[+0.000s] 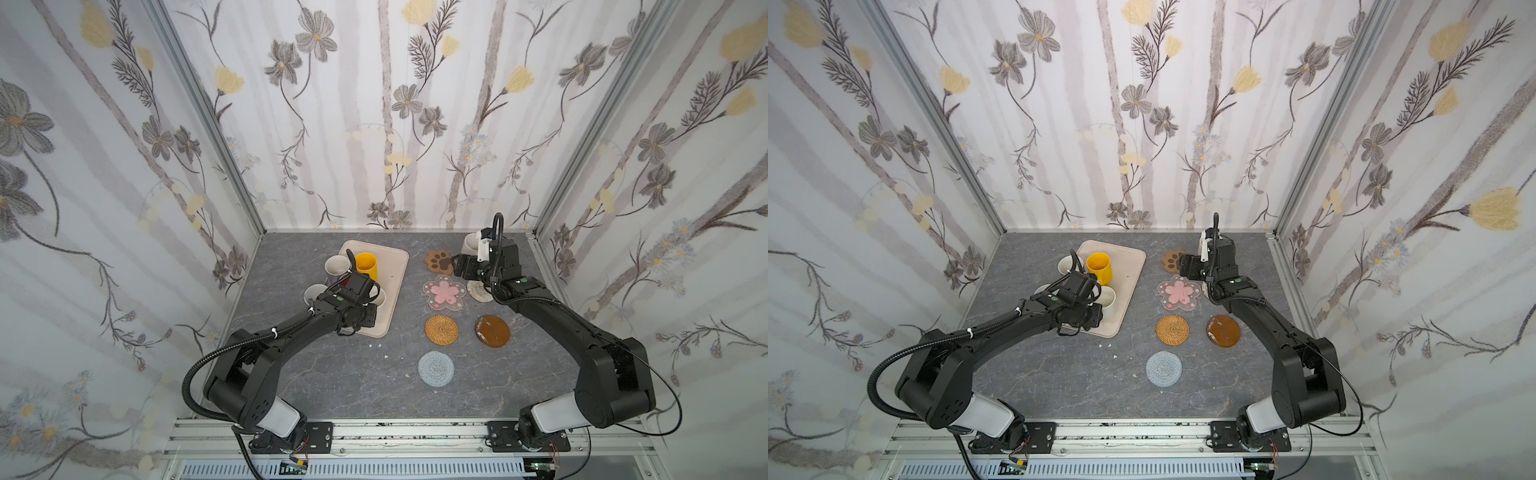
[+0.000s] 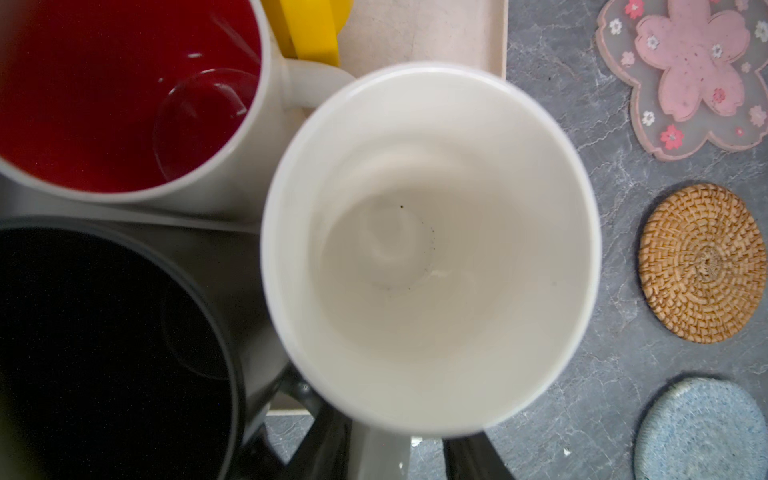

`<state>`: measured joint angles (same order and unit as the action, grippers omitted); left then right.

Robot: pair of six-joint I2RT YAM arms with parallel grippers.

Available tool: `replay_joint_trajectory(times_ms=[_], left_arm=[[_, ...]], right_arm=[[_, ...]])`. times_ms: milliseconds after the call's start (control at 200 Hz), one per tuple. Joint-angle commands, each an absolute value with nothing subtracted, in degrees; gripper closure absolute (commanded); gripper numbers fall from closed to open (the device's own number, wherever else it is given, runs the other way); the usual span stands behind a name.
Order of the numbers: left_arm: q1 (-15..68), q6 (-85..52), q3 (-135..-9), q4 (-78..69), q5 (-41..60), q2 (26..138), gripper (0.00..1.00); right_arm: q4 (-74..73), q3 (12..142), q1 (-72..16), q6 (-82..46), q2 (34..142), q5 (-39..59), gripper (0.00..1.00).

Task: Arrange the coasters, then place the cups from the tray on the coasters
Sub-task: 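Grasp the plain white mug with the left gripper while the right draws back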

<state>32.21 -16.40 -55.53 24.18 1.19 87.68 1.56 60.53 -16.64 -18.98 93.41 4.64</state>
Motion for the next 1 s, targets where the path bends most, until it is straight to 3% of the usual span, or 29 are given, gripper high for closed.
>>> replay_joint_trajectory(times_ms=[0,385,530,650,994], left_arm=[[32.19,-16.96,-56.24,24.17,0.01,88.67,0.62],[33.45,-18.11,-57.89,24.25,-1.76,92.24,0.74],[33.93,-17.78,-58.84,24.34,-2.35,92.66,0.85],[34.34,-17.67,-59.49,24.60,-2.80,92.90,1.00],[37.38,-17.24,-63.02,26.32,-3.08,90.30,1.00]], right_arm=[[-1.81,60.34,-16.68,-19.25,93.60,5.62,0.13],[-2.70,60.01,-16.68,-19.20,93.43,6.24,0.13],[-2.85,59.85,-16.70,-19.34,93.03,6.30,0.13],[-2.99,59.68,-16.66,-19.56,92.51,6.65,0.13],[-2.37,59.07,-16.92,-20.83,88.32,8.82,0.13]])
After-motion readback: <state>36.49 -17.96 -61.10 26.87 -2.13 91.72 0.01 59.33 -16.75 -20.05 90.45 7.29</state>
